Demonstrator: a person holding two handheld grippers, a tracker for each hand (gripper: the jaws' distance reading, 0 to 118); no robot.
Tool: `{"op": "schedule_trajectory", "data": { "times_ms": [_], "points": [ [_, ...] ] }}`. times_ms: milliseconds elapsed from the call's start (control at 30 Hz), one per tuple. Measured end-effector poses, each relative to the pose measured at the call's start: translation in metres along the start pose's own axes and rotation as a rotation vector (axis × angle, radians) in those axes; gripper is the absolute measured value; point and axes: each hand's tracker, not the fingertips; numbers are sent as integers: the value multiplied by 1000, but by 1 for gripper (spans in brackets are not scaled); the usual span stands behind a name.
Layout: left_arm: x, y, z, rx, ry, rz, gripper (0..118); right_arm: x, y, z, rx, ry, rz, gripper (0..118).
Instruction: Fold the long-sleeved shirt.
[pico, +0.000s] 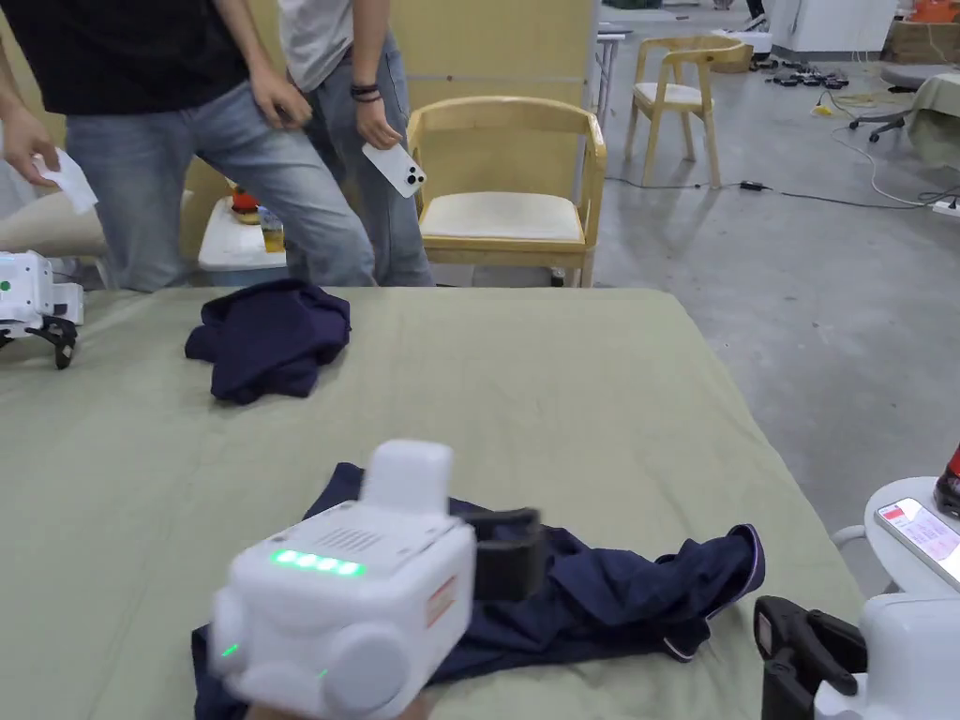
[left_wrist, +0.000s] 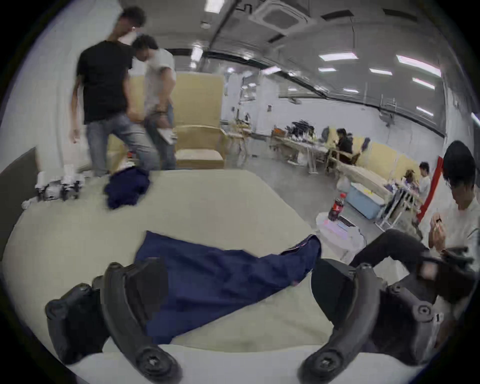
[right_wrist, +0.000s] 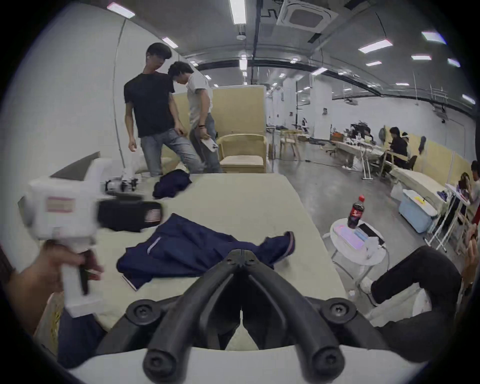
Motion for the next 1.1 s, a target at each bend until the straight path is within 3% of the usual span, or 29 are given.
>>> {"op": "schedule_trajectory", "data": {
  "times_ms": [100,167,200,233,267,300,533,800,833,867,900,933,967,1033,1100],
  "points": [
    [-37,-42,66,1,142,59,110,-17,-22,2,1,24,-20,0],
    [-55,-75,100,16,167,140,94,-31,-41,4,-17,31,-13,0],
    [-63,-90,115,10,150,177,69,-39,-51,5,-46,47,-1,0],
    [-69,-101,123,-7,145,198,14,-46,-60,6,-67,53,1,0],
    [-70,-113,126,-43,202,189,0,-52,-68,7,-82,66,-4,0],
    [-72,-125,132,-59,264,162,0,-58,-75,7,-93,81,-10,0],
    [-75,-142,129,-95,217,180,0,-74,-90,14,-129,92,-18,0],
    [-74,-135,87,-133,179,158,0,-29,-61,-60,-230,73,-65,1],
    [-75,-134,82,-137,177,154,0,-21,-53,-75,-231,68,-56,9],
    [-76,-132,77,-143,175,150,0,-11,-44,-96,-232,38,-41,29],
    [-77,-131,71,-148,176,147,0,2,-36,-119,-253,10,-39,59],
    [-77,-131,68,-149,179,142,0,12,-29,-139,-293,-29,-79,99],
    [-78,-130,63,-153,183,136,0,25,-22,-159,-313,-61,-135,113],
    [-81,-128,54,-159,189,136,0,55,-14,-192,-259,-97,-265,109],
    [-85,-127,45,-165,194,151,0,78,-7,-227,-305,-173,-372,110]
  ]
}}
